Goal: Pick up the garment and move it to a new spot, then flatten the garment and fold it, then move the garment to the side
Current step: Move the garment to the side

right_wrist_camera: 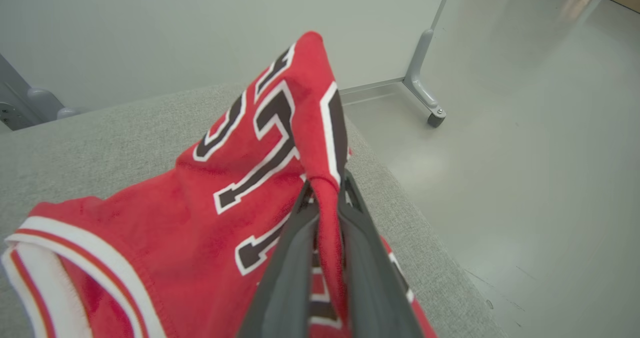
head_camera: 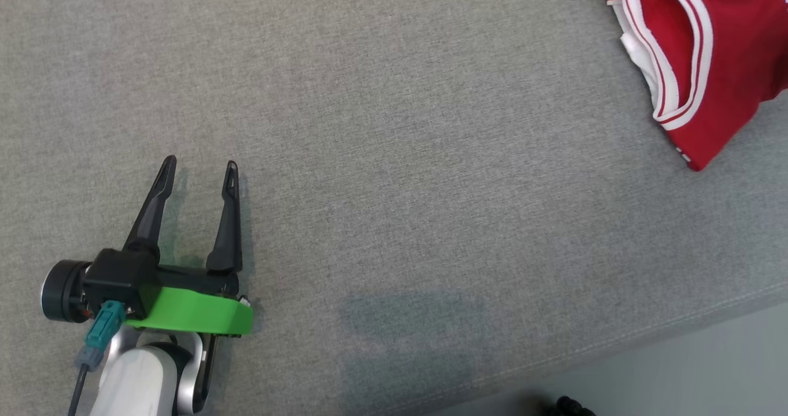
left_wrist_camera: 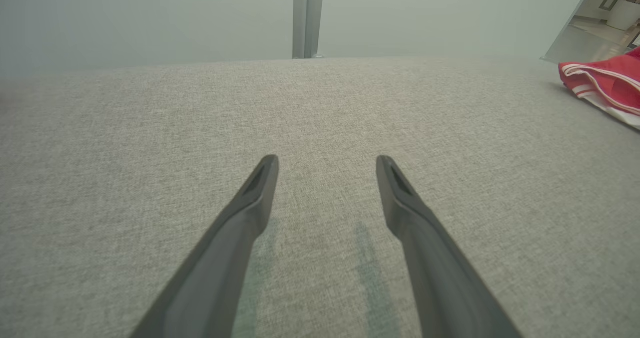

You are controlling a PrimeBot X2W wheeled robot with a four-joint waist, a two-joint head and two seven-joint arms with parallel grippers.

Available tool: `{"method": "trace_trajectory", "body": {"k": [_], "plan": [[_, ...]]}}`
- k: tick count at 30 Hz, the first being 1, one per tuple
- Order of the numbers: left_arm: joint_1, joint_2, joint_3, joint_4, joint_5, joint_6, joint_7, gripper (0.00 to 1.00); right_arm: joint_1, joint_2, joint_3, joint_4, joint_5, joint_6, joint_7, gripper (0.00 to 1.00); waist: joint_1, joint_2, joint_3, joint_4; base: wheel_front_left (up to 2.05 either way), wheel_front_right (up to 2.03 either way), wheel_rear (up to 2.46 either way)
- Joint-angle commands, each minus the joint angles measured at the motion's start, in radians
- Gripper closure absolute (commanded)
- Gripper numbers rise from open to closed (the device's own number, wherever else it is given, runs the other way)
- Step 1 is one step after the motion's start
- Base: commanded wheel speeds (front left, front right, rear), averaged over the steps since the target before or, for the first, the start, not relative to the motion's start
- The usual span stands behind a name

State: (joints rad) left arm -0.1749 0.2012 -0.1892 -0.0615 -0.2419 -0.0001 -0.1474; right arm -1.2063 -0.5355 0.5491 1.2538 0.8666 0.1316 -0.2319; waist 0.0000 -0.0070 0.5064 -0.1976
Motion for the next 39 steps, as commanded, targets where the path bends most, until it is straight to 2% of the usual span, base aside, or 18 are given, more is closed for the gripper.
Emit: {"method": "trace_trajectory", "body": {"k": [1, 9, 10, 11, 12, 17, 25, 32, 39], "plan": [[-0.016, 0.008, 0.001, -0.008, 0.009, 0.005, 0.002, 0.00, -0.015, -0.012, -0.006, 0.009, -0.006, -0.002, -0.010, 1.00, 0.0000, 0.0070, 0.035, 0.027, 0.00, 0.00, 0.00], [-0.012, 0.019, -0.004, -0.044, 0.011, 0.012, 0.018, 0.00, 0.042, -0.075, -0.077, 0.037, -0.044, -0.002, -0.021, 1.00, 0.0000, 0.0070, 0.067, 0.047, 0.00, 0.00, 0.00], [-0.013, 0.019, -0.007, -0.045, 0.013, 0.014, 0.020, 0.00, 0.048, -0.083, -0.094, 0.036, -0.051, -0.002, -0.021, 0.75, 0.0000, 0.0070, 0.068, 0.047, 0.00, 0.00, 0.00], [-0.014, 0.019, -0.007, -0.045, 0.013, 0.016, 0.019, 0.00, 0.052, -0.087, -0.108, 0.036, -0.063, -0.002, -0.022, 0.13, 0.0000, 0.0070, 0.069, 0.047, 0.00, 0.00, 0.00], [-0.016, 0.019, -0.008, -0.045, 0.013, 0.017, 0.020, 0.00, 0.056, -0.088, -0.121, 0.035, -0.074, -0.002, -0.024, 0.00, 0.0000, 0.0070, 0.068, 0.047, 0.00, 0.00, 0.00], [-0.021, 0.019, -0.013, -0.034, 0.005, 0.018, 0.018, 0.00, 0.073, -0.078, -0.180, 0.036, -0.153, -0.002, -0.029, 0.00, 0.0000, 0.0070, 0.056, 0.042, 0.00, 0.00, 0.00], [-0.014, 0.014, -0.010, -0.002, -0.011, 0.020, -0.005, 0.00, 0.023, -0.010, -0.215, 0.029, -0.288, -0.002, -0.034, 0.00, 0.0000, 0.0070, 0.002, 0.027, 0.00, 0.00, 0.00], [-0.028, 0.003, 0.005, 0.057, -0.024, 0.032, -0.042, 0.00, 0.067, 0.050, -0.232, -0.106, -0.379, -0.002, -0.034, 0.00, 0.0000, 0.0070, -0.093, 0.027, 0.00, 0.00, 0.00], [-0.005, -0.029, 0.042, 0.147, -0.050, 0.059, -0.096, 0.00, 0.222, 0.138, -0.240, -0.301, -0.464, -0.002, -0.034, 0.00, 0.0000, 0.0070, -0.244, 0.055, 0.00, 0.00, 0.00]]}}
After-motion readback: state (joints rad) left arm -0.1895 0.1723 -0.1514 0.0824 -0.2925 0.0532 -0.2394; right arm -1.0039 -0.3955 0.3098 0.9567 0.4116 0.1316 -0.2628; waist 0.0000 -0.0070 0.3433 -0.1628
